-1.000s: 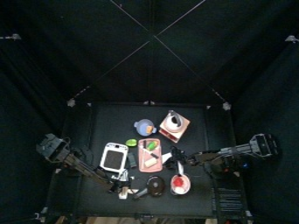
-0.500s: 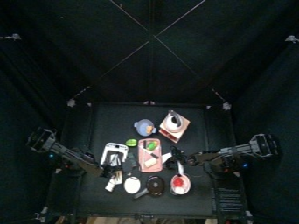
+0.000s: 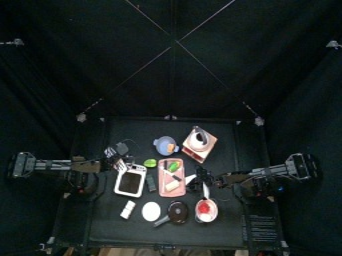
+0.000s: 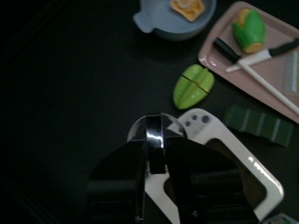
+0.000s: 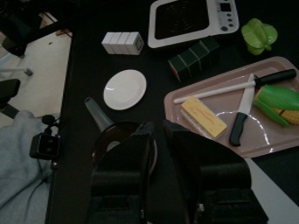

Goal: Place cookie cutter above stove

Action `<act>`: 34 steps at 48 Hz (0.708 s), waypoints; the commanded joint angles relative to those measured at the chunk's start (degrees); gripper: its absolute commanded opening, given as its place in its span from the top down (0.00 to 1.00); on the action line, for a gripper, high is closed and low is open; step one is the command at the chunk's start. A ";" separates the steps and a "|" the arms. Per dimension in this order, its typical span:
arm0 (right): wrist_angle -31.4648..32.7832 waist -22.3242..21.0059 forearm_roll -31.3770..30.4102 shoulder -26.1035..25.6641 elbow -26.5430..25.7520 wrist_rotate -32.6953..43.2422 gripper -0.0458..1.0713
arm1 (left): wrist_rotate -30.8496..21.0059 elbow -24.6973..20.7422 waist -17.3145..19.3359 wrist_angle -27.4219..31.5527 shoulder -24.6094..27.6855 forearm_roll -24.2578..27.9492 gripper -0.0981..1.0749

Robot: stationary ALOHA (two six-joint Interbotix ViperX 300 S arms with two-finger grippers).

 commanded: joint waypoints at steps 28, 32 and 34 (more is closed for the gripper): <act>-0.44 -2.55 0.70 4.04 -3.60 0.62 0.42 | -0.62 6.24 13.71 -19.25 7.47 3.87 0.40; -0.53 -2.11 0.97 5.19 -4.57 0.62 0.42 | -0.70 6.50 14.59 -19.34 8.17 4.48 0.40; -0.44 -2.11 1.05 5.89 -5.01 0.62 0.42 | -0.70 6.68 14.85 -19.42 8.35 4.57 0.40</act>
